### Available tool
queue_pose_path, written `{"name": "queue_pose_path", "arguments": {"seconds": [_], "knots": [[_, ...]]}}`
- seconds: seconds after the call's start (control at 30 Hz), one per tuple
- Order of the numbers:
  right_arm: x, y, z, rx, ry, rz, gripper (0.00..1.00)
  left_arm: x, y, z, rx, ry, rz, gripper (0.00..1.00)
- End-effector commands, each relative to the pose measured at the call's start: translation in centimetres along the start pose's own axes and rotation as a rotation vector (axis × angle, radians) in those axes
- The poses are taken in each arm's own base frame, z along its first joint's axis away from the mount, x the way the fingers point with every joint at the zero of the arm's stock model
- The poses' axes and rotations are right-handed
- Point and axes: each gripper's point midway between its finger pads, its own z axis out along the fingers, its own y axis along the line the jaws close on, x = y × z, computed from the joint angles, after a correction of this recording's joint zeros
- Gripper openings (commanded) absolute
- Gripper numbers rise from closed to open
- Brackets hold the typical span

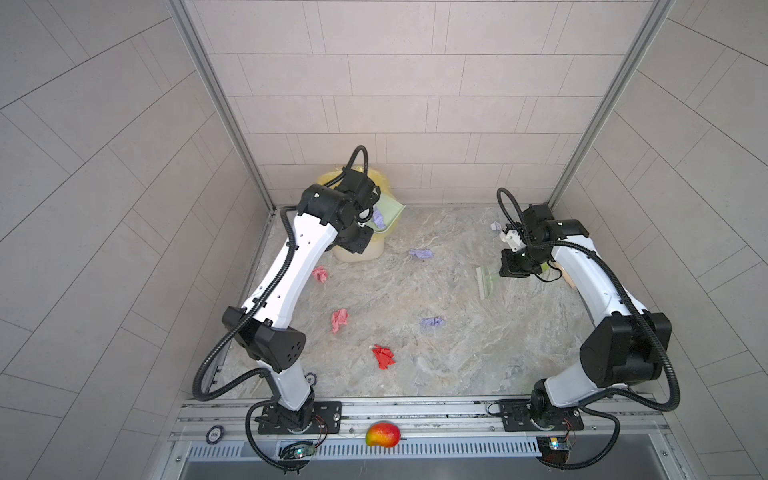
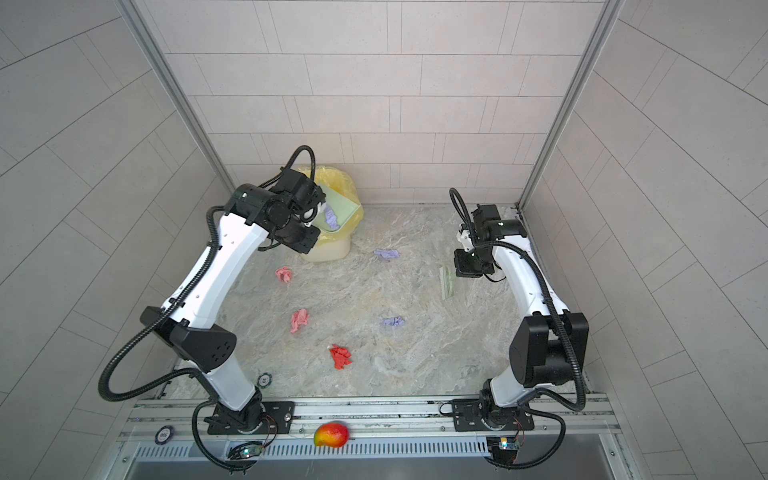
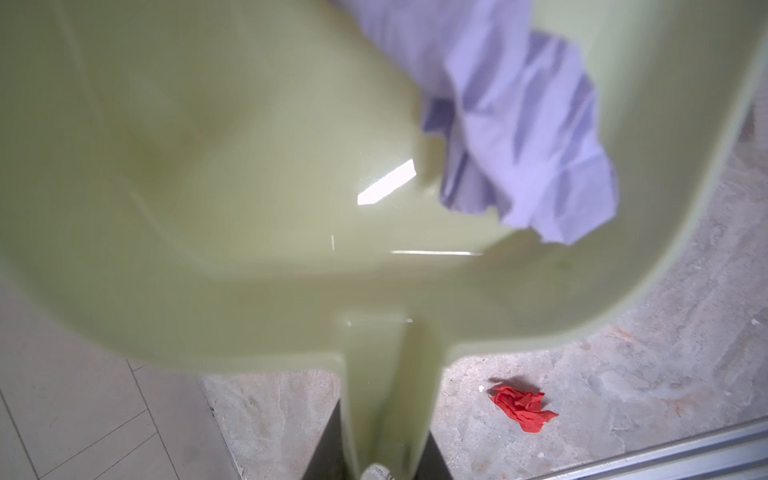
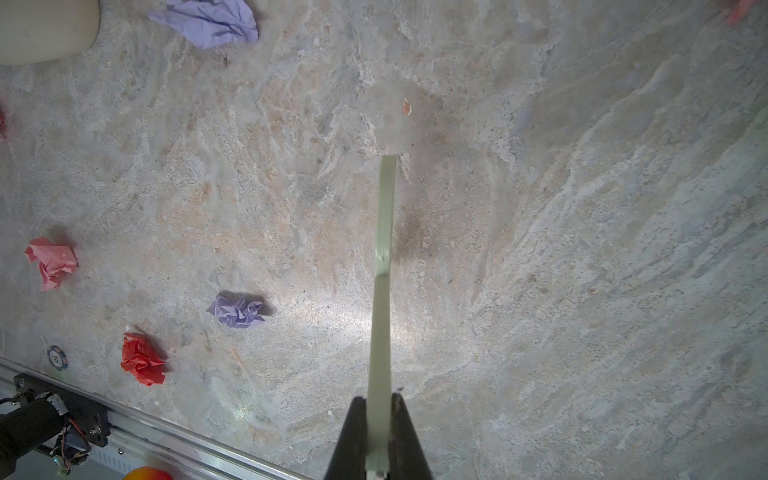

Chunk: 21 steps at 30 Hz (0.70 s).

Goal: Sweep away the paper scraps from the table
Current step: 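Lift the dustpan toward the yellow bin while the right gripper draws back, then tip the green dustpan over the yellow bin with the left gripper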

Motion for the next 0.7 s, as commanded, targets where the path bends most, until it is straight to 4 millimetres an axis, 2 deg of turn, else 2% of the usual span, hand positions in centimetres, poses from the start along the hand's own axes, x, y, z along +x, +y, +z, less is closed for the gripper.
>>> {"name": "queue_pose_path", "arguments": {"seconds": [0.0, 0.4, 0.5, 0.67], "knots": [[0.3, 0.4, -1.0, -0.017, -0.016, -0.011, 0.0, 1.5, 2.9, -1.3, -0.061, -0.001, -0.059, 0.0], [0.5, 0.8, -1.0, -0.038, -0.007, -0.01, 0.0, 2.7, 11.8, -1.9, -0.191, -0.004, -0.225, 0.0], [0.6, 0.8, -1.0, -0.04, -0.009, -0.01, 0.0, 2.4, 13.5, -1.3, -0.245, 0.022, -0.221, 0.0], [0.9, 0.8, -0.8, -0.041, 0.0, -0.008, 0.0, 0.9, 15.1, 0.1, -0.308, 0.05, -0.208, 0.0]]}}
